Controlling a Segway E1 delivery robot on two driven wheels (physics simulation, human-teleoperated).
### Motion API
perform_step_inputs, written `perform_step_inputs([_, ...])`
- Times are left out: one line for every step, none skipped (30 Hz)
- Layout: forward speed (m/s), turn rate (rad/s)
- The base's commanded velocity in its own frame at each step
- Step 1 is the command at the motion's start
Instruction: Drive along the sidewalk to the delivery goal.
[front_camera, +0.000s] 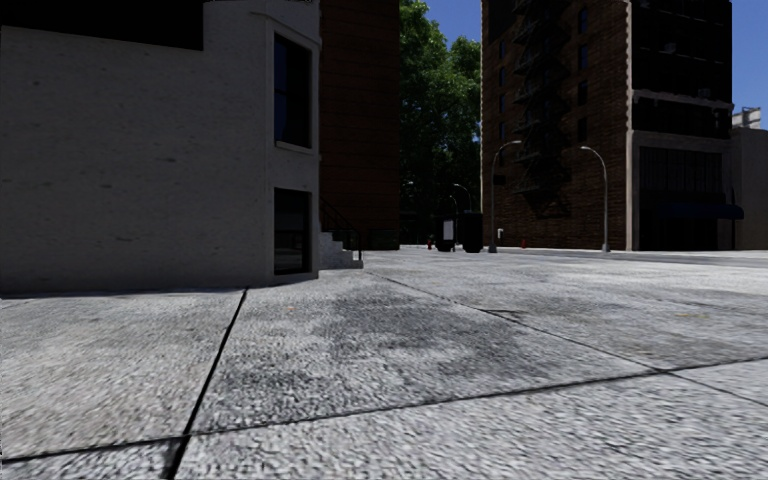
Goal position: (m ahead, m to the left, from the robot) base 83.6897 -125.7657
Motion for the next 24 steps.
perform_step_inputs([2.00,0.00])
perform_step_inputs([2.00,0.00])
perform_step_inputs([2.00,0.00])
perform_step_inputs([2.00,0.00])
perform_step_inputs([2.00,0.00])
perform_step_inputs([2.00,0.00])
perform_step_inputs([2.00,0.00])
perform_step_inputs([2.00,0.00])
perform_step_inputs([2.00,0.00])
perform_step_inputs([2.00,0.00])
perform_step_inputs([2.00,0.00])
perform_step_inputs([2.00,0.00])
perform_step_inputs([2.00,0.00])
perform_step_inputs([2.00,0.00])
perform_step_inputs([2.00,0.00])
perform_step_inputs([2.00,0.00])
perform_step_inputs([2.00,0.00])
perform_step_inputs([2.00,0.00])
perform_step_inputs([2.00,-0.04])
perform_step_inputs([2.00,-0.04])
perform_step_inputs([2.00,-1.20])
perform_step_inputs([2.00,-1.20])
perform_step_inputs([2.00,-1.20])
perform_step_inputs([2.00,-1.20])
